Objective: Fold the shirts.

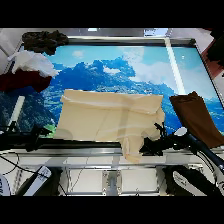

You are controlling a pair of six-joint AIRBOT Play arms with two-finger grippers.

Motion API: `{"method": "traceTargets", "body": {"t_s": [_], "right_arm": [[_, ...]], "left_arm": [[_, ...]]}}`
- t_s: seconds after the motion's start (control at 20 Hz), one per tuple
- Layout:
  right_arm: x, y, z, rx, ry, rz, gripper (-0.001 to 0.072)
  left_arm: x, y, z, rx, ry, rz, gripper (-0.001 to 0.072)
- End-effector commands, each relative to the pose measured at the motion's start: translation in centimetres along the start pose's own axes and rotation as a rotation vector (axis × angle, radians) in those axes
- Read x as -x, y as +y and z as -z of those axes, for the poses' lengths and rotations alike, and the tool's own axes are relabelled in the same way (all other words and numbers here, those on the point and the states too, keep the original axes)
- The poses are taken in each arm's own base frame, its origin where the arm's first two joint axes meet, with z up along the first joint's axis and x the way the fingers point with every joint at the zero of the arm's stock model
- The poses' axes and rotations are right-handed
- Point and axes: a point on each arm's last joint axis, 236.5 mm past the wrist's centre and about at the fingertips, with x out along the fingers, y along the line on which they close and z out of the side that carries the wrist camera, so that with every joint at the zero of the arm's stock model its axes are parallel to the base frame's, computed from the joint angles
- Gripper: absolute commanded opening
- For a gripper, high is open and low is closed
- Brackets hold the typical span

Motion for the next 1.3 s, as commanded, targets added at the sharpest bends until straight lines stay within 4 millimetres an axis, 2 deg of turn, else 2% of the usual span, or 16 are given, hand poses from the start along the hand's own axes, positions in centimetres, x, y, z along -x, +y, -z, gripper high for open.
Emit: {"method": "traceTargets", "body": {"t_s": [0.0,0.05,0.15,0.45,0.75,1.05,1.1,1.15,1.2,1.25], "right_arm": [[0.0,0.0,-0.1,0.015,-0.003,-0.001,0.0027],[0.0,0.1,-0.1,0.018,-0.003,-0.003,0.0027],[0.0,0.2,-0.1,0.015,-0.004,-0.010,0.0027],[0.0,0.3,-0.1,0.015,-0.004,-0.011,0.0027],[0.0,0.2,-0.1,0.015,-0.006,-0.011,0.0027],[0.0,0.3,-0.1,0.014,-0.004,-0.014,0.0027],[0.0,0.3,-0.1,0.013,-0.004,-0.014,0.0027],[0.0,0.3,-0.1,0.014,-0.004,-0.014,0.0027],[0.0,0.3,0.0,0.014,-0.001,-0.014,0.0027],[0.0,0.3,0.0,0.014,-0.001,-0.014,0.0027]], "left_arm": [[-0.7,-0.6,-0.2,0.026,0.006,0.052,0.0588],[-0.8,-0.7,-0.3,0.033,-0.002,0.059,0.0585],[-1.4,-0.4,-0.1,0.049,-0.005,0.060,0.0481],[-2.5,0.6,0.1,0.078,-0.021,0.048,0.0481],[-2.5,-1.0,-1.2,0.107,-0.073,0.112,0.0467],[-4.9,-2.3,1.0,0.031,0.026,0.081,0.0467],[-5.0,-2.5,1.0,0.040,0.031,0.090,0.0380],[-4.9,-2.6,1.0,0.043,0.030,0.095,0.0165],[-4.8,-3.0,0.8,0.037,0.027,0.104,0.0027],[-4.4,-3.7,0.6,0.022,0.025,0.123,0.0010]]}}
